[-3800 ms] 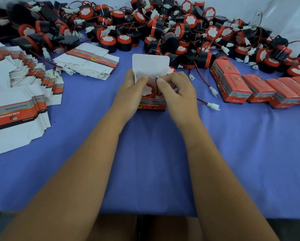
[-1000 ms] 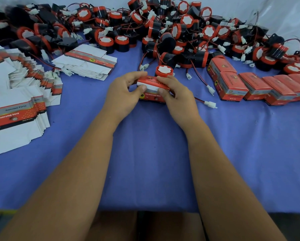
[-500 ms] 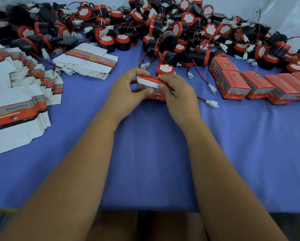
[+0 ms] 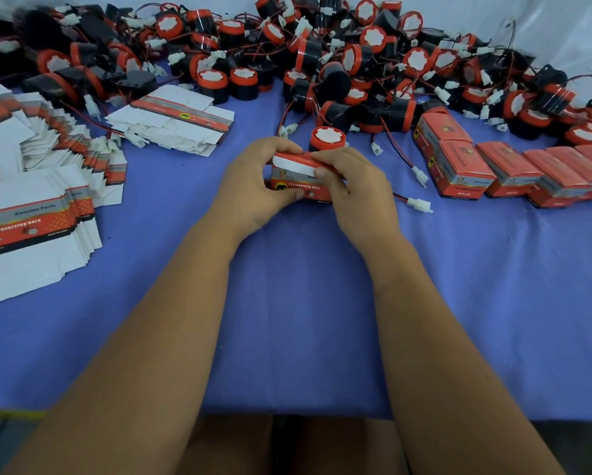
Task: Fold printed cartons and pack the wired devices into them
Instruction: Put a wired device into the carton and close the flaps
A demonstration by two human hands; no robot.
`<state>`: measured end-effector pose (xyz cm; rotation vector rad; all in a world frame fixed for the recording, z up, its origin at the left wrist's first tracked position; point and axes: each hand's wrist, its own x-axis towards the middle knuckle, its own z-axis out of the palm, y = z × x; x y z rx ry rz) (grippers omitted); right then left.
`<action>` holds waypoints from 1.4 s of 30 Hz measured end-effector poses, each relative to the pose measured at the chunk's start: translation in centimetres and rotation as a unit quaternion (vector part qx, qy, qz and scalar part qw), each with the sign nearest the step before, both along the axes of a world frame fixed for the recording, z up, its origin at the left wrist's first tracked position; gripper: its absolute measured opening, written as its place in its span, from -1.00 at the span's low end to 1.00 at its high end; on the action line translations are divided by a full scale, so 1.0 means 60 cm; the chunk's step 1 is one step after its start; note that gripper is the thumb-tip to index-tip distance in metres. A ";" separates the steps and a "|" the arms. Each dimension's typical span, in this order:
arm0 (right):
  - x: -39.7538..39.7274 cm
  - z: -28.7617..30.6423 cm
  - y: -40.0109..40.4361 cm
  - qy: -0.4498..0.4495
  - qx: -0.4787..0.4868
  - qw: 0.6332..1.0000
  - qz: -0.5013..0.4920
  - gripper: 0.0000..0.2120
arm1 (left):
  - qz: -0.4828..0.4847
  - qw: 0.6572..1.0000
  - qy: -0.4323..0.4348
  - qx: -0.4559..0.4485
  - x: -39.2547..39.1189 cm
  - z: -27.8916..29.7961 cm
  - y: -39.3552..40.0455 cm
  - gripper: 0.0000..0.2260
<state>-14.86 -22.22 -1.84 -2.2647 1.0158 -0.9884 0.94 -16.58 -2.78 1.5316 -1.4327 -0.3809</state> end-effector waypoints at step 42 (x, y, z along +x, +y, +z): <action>-0.005 -0.004 -0.011 -0.139 0.042 0.988 -0.060 -0.78 | 0.051 0.996 0.051 -0.043 -0.001 0.002 -0.002 -0.84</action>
